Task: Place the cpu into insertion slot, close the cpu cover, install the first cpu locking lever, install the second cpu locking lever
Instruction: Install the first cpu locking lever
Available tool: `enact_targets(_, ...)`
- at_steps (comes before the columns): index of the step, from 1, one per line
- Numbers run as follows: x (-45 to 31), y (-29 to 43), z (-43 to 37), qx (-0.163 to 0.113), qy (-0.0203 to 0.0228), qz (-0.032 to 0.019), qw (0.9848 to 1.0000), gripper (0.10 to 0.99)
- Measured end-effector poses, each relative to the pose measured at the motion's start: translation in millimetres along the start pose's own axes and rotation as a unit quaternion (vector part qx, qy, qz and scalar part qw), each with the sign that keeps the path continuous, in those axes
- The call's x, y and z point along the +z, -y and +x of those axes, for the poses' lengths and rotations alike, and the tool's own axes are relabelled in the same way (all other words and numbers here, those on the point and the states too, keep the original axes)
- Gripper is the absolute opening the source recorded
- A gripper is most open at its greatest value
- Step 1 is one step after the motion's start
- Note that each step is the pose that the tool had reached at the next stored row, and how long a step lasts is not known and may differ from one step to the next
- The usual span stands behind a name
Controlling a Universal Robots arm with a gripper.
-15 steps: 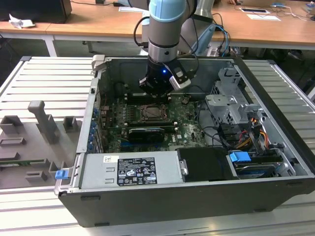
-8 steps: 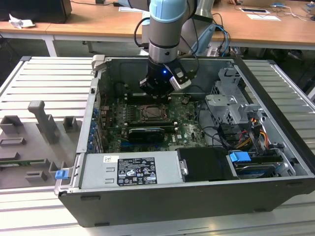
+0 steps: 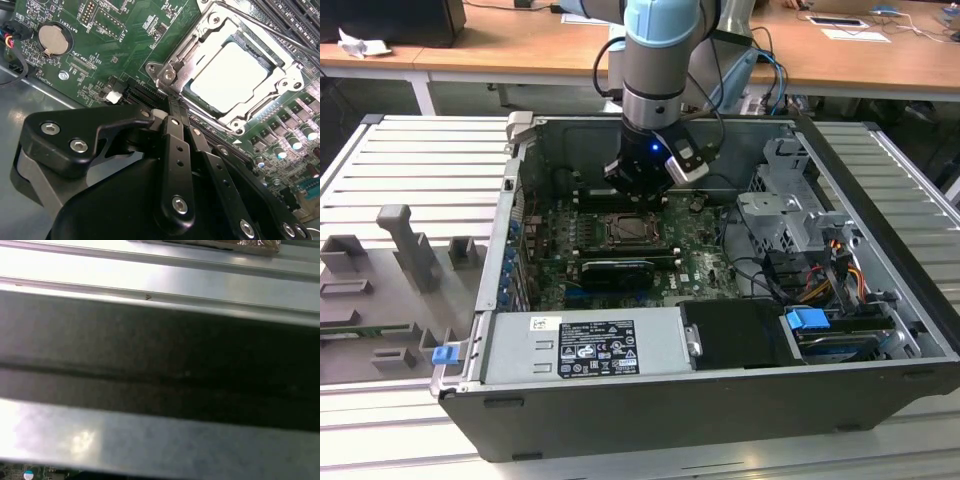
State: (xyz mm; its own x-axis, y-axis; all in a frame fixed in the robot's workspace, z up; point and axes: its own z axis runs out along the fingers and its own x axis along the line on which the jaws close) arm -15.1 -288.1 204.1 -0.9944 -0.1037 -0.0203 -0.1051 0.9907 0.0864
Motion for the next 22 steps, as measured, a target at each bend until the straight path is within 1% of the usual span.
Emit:
enact_targets(4,1.2,0.1,0.0,0.0,0.0001,0.0,1.0,0.106)
enact_targets(5,2.1,-0.2,-0.2,0.0,0.0006,-0.0011,1.0,0.106)
enact_targets(7,2.4,0.1,-0.1,0.0,0.0002,-0.0002,1.0,0.106)
enact_targets(16,2.7,0.1,-0.2,0.0,0.0002,-0.0003,1.0,0.106)
enact_targets(19,1.1,0.0,-0.2,0.0,0.0002,-0.0003,1.0,0.106)
enact_targets(22,-2.4,-0.3,-0.2,0.0,0.0002,-0.0003,1.0,0.106)
